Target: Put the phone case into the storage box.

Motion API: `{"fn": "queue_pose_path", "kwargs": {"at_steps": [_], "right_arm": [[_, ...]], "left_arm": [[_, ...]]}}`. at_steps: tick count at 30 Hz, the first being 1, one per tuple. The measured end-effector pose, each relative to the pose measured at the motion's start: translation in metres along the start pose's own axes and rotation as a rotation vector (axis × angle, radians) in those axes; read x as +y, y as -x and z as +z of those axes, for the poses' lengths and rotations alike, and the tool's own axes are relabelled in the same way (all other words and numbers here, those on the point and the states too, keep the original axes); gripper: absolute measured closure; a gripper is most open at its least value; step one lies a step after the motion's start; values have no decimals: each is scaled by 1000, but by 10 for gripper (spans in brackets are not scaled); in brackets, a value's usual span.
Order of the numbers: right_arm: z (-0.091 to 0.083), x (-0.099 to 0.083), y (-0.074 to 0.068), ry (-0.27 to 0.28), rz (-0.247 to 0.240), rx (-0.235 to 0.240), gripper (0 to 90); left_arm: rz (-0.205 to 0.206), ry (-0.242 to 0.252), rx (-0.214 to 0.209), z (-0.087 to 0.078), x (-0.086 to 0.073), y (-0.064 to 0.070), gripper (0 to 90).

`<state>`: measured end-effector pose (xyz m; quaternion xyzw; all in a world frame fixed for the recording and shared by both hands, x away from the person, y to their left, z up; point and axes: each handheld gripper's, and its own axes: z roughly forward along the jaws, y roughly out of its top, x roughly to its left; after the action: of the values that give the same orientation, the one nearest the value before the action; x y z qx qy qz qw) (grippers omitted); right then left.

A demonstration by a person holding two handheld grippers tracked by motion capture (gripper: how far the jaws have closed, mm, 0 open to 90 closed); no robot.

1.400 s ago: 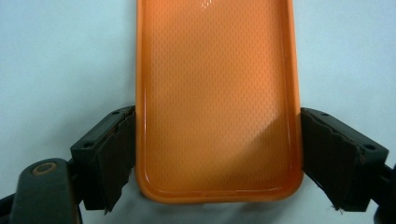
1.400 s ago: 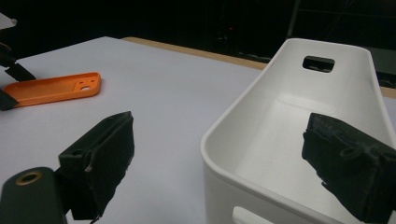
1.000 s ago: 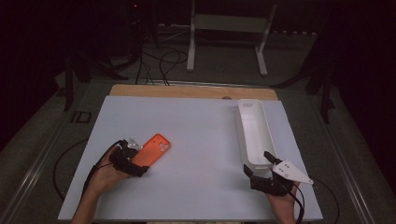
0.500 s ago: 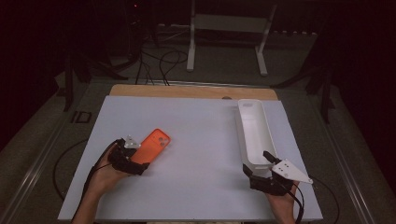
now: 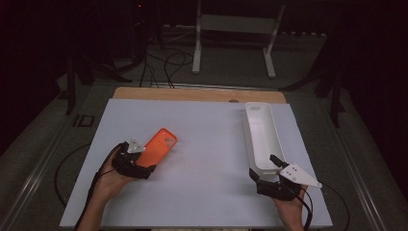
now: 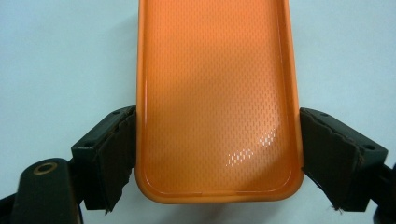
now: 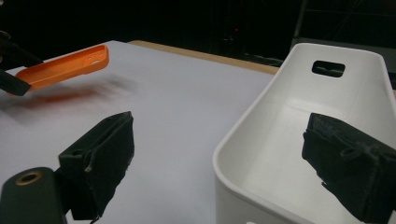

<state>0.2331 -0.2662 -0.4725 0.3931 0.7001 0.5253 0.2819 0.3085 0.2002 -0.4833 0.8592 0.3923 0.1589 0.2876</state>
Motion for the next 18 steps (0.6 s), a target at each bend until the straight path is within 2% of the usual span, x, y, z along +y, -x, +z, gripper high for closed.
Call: {"fn": "queue_pose_path", "kwargs": {"at_steps": [4, 11, 15, 18], "right_arm": [[2, 2, 1, -5, 13, 24, 92], [4, 7, 5, -7, 40, 29, 91], [6, 11, 7, -2, 48, 38, 91], [10, 15, 7, -6, 55, 50, 91]], "left_arm": [[-7, 32, 4, -2, 1, 2, 165], [-4, 97, 20, -5, 6, 9, 165], [-19, 153, 33, -8, 8, 11, 165], [-23, 174, 29, -8, 10, 12, 165]]}}
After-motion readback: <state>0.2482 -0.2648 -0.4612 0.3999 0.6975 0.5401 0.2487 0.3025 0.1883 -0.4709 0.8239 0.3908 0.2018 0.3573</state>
